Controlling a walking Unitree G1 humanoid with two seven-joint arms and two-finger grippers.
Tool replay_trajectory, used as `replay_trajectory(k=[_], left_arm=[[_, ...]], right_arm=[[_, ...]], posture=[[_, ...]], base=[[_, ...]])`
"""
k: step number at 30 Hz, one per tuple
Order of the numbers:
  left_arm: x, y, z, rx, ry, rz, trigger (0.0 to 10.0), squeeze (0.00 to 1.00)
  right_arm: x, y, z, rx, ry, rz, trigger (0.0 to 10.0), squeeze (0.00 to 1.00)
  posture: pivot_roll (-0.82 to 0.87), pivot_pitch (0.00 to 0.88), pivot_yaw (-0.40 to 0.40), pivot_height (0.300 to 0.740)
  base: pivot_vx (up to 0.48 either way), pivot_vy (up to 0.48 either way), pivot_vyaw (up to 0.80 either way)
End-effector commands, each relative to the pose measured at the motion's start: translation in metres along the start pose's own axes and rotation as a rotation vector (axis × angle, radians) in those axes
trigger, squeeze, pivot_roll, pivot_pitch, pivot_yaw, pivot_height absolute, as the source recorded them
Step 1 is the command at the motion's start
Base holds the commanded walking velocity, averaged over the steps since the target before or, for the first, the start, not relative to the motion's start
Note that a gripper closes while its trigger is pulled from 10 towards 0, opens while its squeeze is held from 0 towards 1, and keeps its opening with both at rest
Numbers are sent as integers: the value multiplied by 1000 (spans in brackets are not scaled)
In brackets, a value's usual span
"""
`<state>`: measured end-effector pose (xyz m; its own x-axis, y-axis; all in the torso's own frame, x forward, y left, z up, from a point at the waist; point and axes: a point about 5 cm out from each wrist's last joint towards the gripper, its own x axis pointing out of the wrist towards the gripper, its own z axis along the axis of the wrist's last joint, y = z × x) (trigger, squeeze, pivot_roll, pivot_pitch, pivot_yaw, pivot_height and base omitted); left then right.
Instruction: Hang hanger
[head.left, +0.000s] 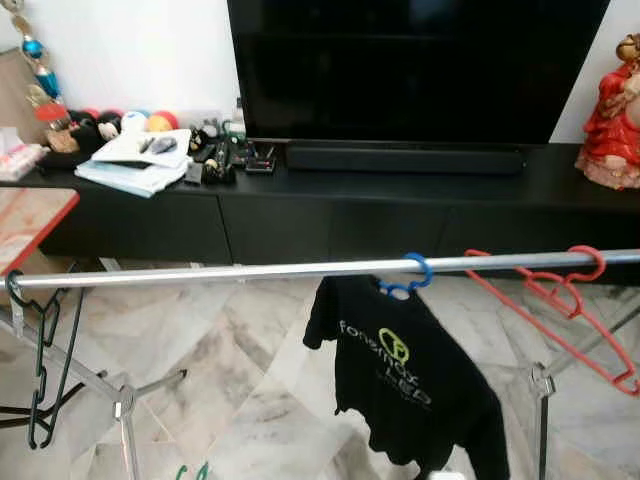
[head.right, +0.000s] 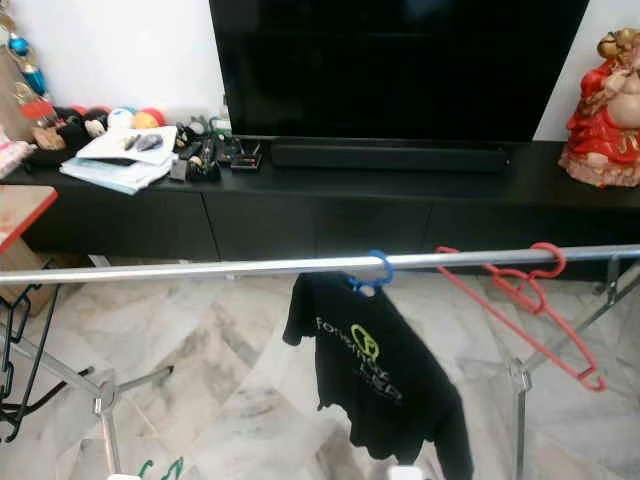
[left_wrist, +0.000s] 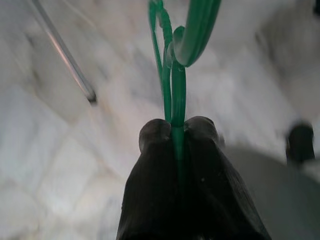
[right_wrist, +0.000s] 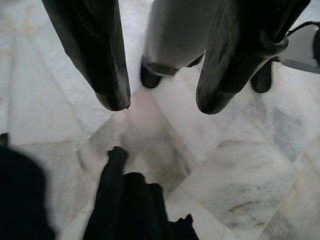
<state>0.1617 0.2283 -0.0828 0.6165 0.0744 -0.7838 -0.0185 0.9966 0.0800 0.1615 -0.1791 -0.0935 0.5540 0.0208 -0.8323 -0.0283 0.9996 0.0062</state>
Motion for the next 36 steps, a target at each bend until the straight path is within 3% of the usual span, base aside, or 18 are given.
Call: replay_trajectory(k=[1, 2, 4, 5, 8, 16, 24, 30, 36], left_arm=[[0, 21, 30, -9, -170, 79, 10000, 0], [-2, 25, 45, -10, -258, 84, 10000, 0], [-2, 27, 49, -8, -284, 85, 10000, 0], [-7, 30, 65, 14, -395, 79, 10000, 0], [-16, 31, 75, 45, -503, 70, 10000, 0], [-36, 13, 78, 83, -645, 21, 10000, 0], [-38, -5, 104, 120, -695, -34, 10000, 0], [-39, 0, 81, 134, -608, -30, 10000, 0], [-43, 6, 80, 113, -610, -8, 10000, 0]], right_arm=[[1, 11, -1, 3, 5, 33, 10000, 0], [1, 11, -2, 3, 9, 31, 10000, 0], [1, 11, -2, 3, 11, 31, 10000, 0], [0, 10, -5, 0, 18, 32, 10000, 0], [-1, 9, -9, -2, 26, 31, 10000, 0], [-2, -3, -7, 6, 25, 8, 10000, 0], [-2, -13, -4, 11, 26, -16, 10000, 0], [-3, -8, -9, 20, 27, -13, 10000, 0], [-3, -3, -14, 23, 40, -4, 10000, 0]], posture=[[20, 40, 29, 740], [23, 43, 27, 740], [24, 44, 27, 740], [30, 50, 24, 740], [30, 55, 23, 740], [45, 65, 0, 740], [32, 64, -7, 740], [26, 68, 0, 740], [35, 72, 5, 740]], base=[[0, 0, 0], [0, 0, 0], [0, 0, 0], [0, 0, 0], [0, 0, 0], [0, 0, 0], [0, 0, 0], [0, 0, 0], [0, 0, 0]])
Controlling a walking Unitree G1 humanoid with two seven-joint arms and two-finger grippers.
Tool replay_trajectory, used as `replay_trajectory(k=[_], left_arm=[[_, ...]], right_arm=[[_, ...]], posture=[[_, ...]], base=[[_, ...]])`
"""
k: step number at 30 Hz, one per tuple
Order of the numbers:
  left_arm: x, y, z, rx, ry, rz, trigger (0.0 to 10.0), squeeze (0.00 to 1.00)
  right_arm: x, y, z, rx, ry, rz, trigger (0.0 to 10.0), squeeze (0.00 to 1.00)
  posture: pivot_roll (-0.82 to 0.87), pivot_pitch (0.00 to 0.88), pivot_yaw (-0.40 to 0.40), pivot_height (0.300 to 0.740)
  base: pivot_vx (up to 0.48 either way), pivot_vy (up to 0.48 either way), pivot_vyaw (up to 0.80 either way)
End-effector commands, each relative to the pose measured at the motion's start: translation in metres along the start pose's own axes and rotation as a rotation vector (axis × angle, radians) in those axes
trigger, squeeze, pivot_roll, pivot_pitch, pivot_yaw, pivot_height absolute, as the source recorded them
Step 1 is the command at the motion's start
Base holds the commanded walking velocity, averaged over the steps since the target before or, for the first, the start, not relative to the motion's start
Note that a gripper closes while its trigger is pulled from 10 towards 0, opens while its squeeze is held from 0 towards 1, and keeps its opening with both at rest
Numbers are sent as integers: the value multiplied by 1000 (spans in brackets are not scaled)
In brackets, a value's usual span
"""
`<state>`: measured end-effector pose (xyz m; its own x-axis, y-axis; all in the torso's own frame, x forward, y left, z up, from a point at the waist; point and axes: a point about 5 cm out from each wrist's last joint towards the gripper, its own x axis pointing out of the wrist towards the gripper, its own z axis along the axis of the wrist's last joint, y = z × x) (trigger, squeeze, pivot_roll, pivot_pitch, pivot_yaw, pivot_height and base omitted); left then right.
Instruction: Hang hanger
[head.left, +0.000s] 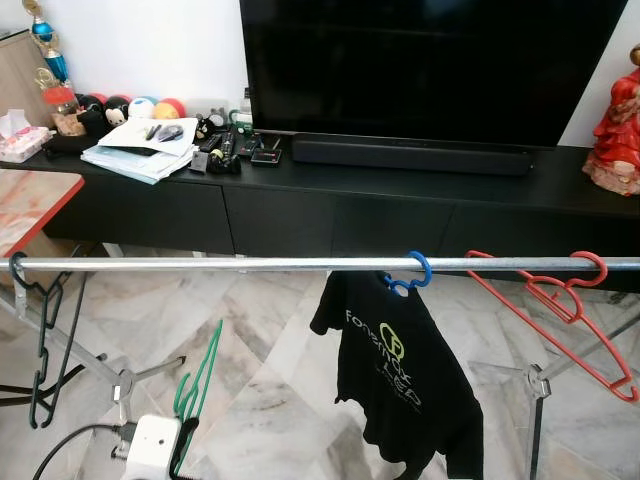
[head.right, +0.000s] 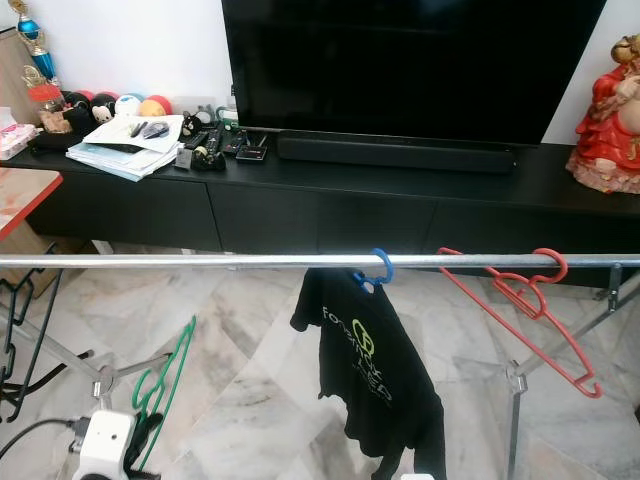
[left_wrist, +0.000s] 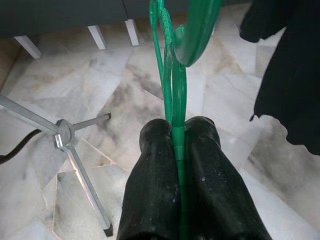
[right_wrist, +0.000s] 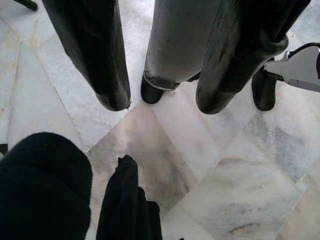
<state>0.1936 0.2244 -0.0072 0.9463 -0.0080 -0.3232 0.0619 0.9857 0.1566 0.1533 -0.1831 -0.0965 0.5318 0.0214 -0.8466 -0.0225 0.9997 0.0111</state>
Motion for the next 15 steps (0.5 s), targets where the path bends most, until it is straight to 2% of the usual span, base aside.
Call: replay_trajectory(k=[1, 10, 15], left_arm=[[2, 6, 10, 5, -35, 14, 10000, 0], [6, 3, 15, 5, -50, -8, 10000, 0], [2, 2, 13, 0, -41, -15, 10000, 0]], right_arm=[[-1, 1, -6, 17, 14, -4, 10000, 0], [-1, 0, -5, 23, 8, -5, 10000, 0], [-1, 0, -5, 23, 8, -5, 10000, 0]], posture=[[35, 72, 5, 740], [31, 74, 11, 740], [34, 77, 10, 740]], base=[[0, 0, 0], [0, 0, 0], [287, 0, 0]])
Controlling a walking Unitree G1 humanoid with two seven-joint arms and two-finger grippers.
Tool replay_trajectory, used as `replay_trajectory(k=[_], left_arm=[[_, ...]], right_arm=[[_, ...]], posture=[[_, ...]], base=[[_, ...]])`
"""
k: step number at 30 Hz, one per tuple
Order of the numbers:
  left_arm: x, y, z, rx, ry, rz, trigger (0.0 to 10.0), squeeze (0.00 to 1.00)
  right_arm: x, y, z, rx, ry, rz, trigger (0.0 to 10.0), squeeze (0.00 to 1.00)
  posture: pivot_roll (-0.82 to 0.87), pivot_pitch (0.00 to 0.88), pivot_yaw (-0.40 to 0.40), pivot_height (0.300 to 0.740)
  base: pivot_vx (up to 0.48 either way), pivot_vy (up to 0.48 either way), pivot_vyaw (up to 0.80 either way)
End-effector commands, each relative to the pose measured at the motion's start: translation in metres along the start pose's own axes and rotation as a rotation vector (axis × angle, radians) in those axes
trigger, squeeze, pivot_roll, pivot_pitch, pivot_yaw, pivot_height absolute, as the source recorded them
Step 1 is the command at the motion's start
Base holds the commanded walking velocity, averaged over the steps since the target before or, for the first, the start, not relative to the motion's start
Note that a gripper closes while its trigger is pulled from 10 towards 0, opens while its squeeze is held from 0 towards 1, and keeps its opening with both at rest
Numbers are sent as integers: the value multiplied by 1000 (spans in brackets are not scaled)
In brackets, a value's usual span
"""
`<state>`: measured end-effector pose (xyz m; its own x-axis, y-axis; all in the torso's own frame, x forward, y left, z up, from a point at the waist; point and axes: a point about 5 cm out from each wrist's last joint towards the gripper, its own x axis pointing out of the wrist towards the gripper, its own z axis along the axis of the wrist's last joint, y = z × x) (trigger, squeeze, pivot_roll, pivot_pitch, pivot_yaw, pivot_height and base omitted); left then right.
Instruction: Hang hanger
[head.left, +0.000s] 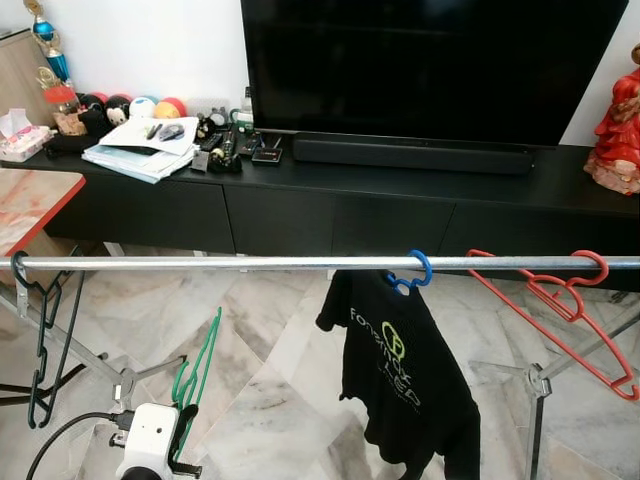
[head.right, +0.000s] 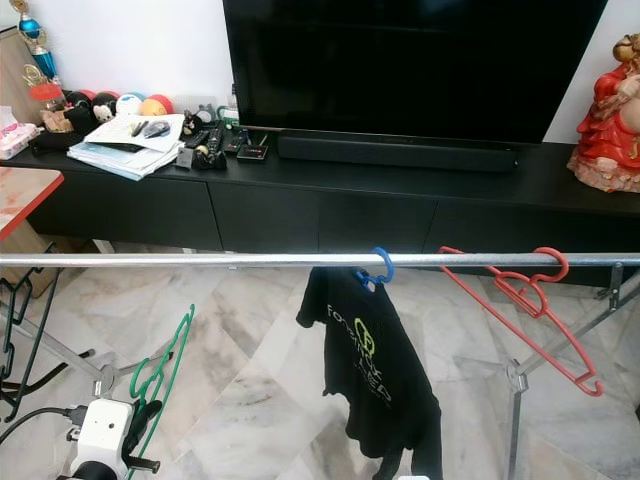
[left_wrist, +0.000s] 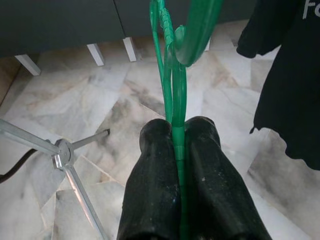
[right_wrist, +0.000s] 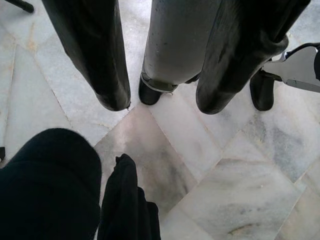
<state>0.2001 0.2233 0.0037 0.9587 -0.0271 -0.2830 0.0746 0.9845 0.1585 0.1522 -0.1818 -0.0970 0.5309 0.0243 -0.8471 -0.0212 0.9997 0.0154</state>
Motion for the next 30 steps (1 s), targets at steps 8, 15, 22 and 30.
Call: replay_trajectory(k=[8, 15, 22, 30], left_arm=[[-2, 0, 1, -8, 5, -16, 10000, 0], [-2, -1, 2, -5, 3, -22, 10000, 0], [-3, -3, 4, 7, -12, -45, 10000, 0], [-4, -6, 13, 84, -38, -151, 10000, 0]], right_arm=[[-1, -1, -4, 19, 10, -6, 10000, 0], [-1, -2, -3, 18, 9, -6, 10000, 0], [-1, -3, -3, 17, 11, -7, 10000, 0], [-1, -2, -4, 16, 14, -4, 10000, 0]], posture=[[33, 78, 9, 740], [35, 78, 7, 740], [37, 78, 6, 740], [40, 78, 4, 740]], base=[[318, 0, 0], [340, 0, 0], [180, 0, 0], [0, 0, 0]])
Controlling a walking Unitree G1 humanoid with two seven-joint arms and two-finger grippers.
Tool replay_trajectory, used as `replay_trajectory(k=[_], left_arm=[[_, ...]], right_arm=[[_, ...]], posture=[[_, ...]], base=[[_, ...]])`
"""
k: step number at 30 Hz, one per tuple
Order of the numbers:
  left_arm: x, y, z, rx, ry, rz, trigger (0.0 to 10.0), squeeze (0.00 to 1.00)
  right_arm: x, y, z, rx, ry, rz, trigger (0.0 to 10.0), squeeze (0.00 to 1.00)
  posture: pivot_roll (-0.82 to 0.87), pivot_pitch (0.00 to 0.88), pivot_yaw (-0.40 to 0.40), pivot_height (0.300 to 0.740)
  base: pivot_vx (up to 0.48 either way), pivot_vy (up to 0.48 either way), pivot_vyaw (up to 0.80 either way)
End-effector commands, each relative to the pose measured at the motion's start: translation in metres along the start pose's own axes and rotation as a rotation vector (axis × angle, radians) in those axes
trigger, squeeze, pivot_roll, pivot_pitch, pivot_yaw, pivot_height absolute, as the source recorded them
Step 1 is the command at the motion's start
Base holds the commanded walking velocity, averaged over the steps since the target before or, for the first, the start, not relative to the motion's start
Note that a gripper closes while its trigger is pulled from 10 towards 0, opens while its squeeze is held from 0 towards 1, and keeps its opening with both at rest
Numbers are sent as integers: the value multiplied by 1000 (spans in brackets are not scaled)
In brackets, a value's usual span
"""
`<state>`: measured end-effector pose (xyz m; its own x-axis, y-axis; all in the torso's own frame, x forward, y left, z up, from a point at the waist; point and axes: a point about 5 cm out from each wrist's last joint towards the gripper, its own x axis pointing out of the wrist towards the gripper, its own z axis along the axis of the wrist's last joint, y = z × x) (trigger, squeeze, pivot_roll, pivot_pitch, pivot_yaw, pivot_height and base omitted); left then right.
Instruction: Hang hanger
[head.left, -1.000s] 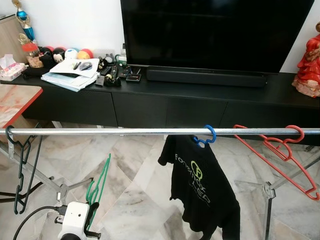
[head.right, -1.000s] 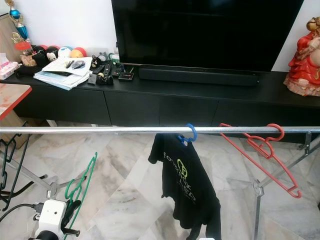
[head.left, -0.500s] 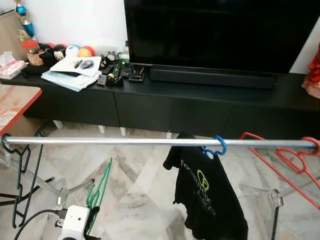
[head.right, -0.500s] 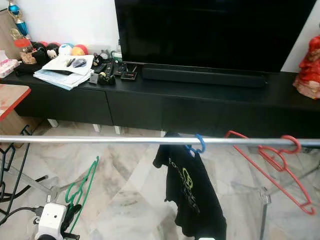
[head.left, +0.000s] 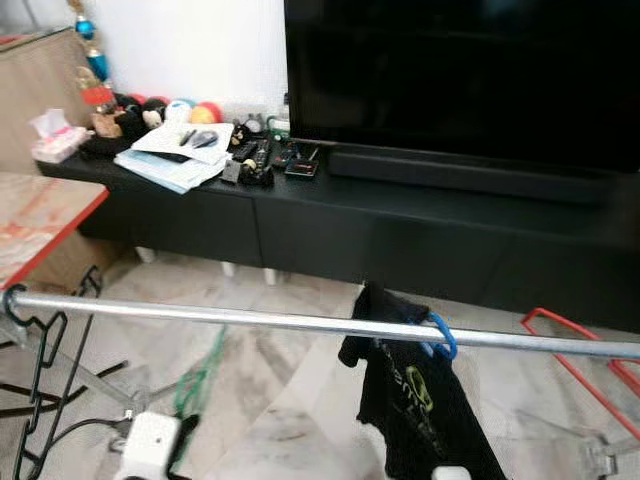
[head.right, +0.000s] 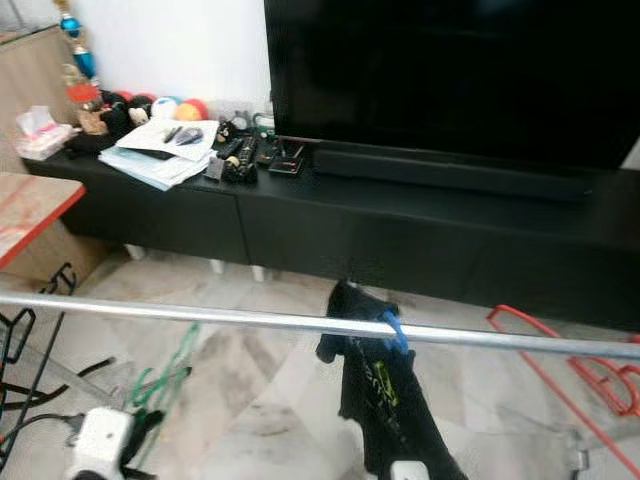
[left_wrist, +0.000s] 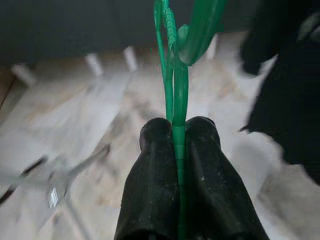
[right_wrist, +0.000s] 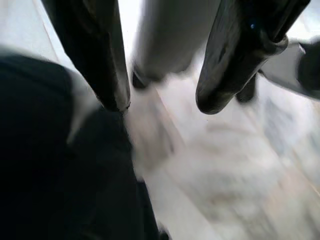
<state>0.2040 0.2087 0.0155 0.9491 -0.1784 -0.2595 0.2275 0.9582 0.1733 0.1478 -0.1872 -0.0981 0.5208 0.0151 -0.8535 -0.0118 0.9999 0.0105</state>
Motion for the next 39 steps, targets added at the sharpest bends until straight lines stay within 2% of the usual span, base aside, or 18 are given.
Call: replay_trajectory(k=[1, 6, 9, 15, 21, 31, 35, 39], left_arm=[[-6, 5, -1, 40, 9, -24, 10000, 0], [-9, 10, 7, 113, -9, -85, 10000, 0], [-7, 23, 20, 142, -51, -56, 10000, 0], [0, 38, 40, 184, -108, -15, 10000, 0], [9, 45, 48, 150, -116, 42, 10000, 0], [27, 45, 65, 64, -170, 110, 10000, 0], [27, 43, 70, 54, -202, 89, 10000, 0], [24, 39, 71, 86, -194, 12, 10000, 0]], right_arm=[[1, 4, 0, 10, 3, 6, 10000, 0], [1, 3, 1, 7, 3, 6, 10000, 0], [1, 2, 1, 4, 4, 6, 10000, 0], [1, 1, 1, 0, 6, 7, 10000, 0], [1, -1, 3, -4, 5, 5, 10000, 0], [2, 4, 5, -9, 4, 7, 10000, 0], [2, 6, 5, -11, 4, 10, 10000, 0], [2, 6, 4, -12, 4, 11, 10000, 0]], posture=[[40, 79, 3, 740], [44, 81, -1, 740], [46, 81, -5, 740], [48, 82, -10, 740], [44, 81, -16, 740], [39, 80, -25, 740], [35, 82, -27, 740], [41, 85, -32, 740]], base=[[0, 0, 0], [0, 0, 0], [0, 0, 0], [0, 0, 0], [0, 0, 0], [0, 0, 0], [0, 0, 0], [0, 0, 0]])
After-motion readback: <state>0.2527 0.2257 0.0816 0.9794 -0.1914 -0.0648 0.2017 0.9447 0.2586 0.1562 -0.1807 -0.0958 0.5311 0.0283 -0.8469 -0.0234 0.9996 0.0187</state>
